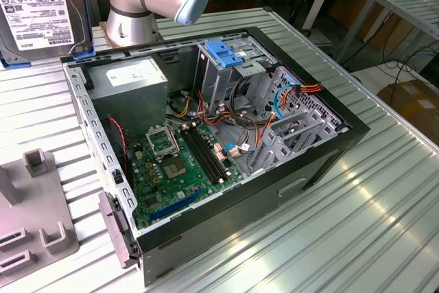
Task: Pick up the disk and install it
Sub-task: 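Pick up the disk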
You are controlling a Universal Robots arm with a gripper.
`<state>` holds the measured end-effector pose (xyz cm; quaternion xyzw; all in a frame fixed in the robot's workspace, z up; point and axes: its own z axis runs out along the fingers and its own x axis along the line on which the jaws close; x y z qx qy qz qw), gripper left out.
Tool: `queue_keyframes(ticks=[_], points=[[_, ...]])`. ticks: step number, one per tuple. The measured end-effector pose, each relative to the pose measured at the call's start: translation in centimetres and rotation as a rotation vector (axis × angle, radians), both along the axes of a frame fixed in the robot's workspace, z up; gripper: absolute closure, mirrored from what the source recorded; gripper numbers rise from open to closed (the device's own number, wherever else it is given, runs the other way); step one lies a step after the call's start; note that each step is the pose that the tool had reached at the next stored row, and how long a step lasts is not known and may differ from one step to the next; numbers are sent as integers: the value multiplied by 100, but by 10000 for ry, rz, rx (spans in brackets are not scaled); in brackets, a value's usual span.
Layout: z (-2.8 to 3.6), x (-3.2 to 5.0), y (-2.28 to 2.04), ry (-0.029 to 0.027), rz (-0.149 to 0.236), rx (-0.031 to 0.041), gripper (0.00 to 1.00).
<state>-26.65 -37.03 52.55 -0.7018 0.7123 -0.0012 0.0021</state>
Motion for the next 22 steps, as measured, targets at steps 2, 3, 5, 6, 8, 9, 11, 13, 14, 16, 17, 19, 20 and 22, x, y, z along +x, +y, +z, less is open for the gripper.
queue_keyframes(ticks=[2, 3, 5, 6, 8, 9, 11, 13, 14, 16, 17, 19, 20, 22], points=[[0, 74, 0, 0, 1, 0, 63], [-1, 99, 0, 0, 1, 0, 63], [-1, 143, 0, 0, 1, 0, 63], [-1, 161, 0, 1, 1, -1, 63], [-2, 200, 0, 1, 1, -1, 63], [-4, 220, 0, 0, 1, 0, 63], [-6, 242, -4, -1, 0, 0, 63], [-10, 255, -21, -1, 0, 1, 63], [-14, 266, -38, 0, 1, 0, 63], [-19, 281, -61, 0, 1, 0, 63], [-20, 287, -72, 1, 1, -1, 63], [-27, 310, -98, -1, 0, 1, 63], [-27, 319, -107, 1, 0, 0, 63], [-30, 336, -126, 1, 1, -1, 63]])
